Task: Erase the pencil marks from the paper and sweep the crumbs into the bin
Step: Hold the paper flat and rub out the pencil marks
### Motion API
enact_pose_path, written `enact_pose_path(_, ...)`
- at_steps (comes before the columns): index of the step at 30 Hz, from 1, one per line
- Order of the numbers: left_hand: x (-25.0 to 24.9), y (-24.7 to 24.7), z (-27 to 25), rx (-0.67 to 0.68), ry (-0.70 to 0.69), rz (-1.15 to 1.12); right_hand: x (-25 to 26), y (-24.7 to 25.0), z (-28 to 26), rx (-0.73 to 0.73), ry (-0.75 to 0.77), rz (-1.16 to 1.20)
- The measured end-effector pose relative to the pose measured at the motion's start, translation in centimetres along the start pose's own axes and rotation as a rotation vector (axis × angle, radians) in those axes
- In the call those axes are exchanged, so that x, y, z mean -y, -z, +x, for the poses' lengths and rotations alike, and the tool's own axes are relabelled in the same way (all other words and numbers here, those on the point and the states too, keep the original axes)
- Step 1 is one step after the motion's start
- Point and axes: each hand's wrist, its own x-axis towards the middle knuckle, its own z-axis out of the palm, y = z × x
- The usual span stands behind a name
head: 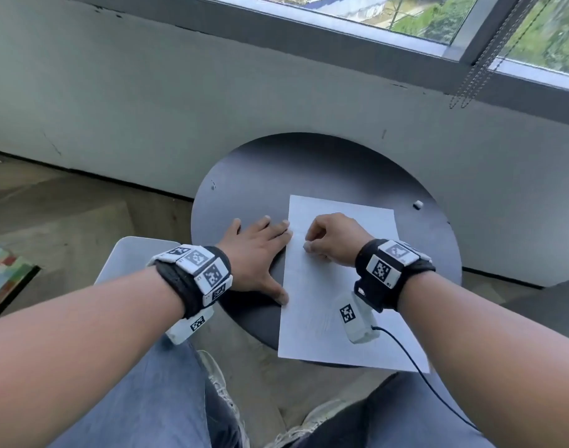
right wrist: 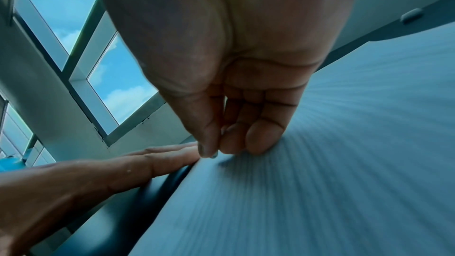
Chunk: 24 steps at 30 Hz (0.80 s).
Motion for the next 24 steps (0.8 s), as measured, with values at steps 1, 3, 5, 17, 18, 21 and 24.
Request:
enact_pose_path(1,0.1,0.0,0.1,0.002,0.002,0.0,0.2,-0.2,0.5,-0.007,-0.006,-0.021)
enact_pose_path(3,0.2,0.1,0.2,0.01,-0.001,-0.001,0.5,-0.5,1.1,-0.026,-0.022,-0.075)
enact_pose_path(5,0.0,0.4,0.3,0.022,-0.013,0.008,0.8,-0.7,1.5,-0.025,-0.035,-0.123)
enact_pose_path(17,-0.8,1.1,0.8,0.109,-0.005,0.065,2.0,-2.2,-3.6,0.186,0.062,-0.226)
enact_pose_path(18,-0.7,1.1,0.8,0.111,-0.007,0.068,2.0,-2.0,-3.0,0.143,0.046,-0.219)
enact_pose_path(21,-0.7,1.1,0.9,0.109,-0.01,0.078,1.8,-1.2,-0.6,0.005,-0.028,-0.17)
enact_pose_path(24,-0.7,1.2,0.9,0.103,-0.006,0.084,1.6,-1.1,0.5,-0.03,-0.042,-0.145)
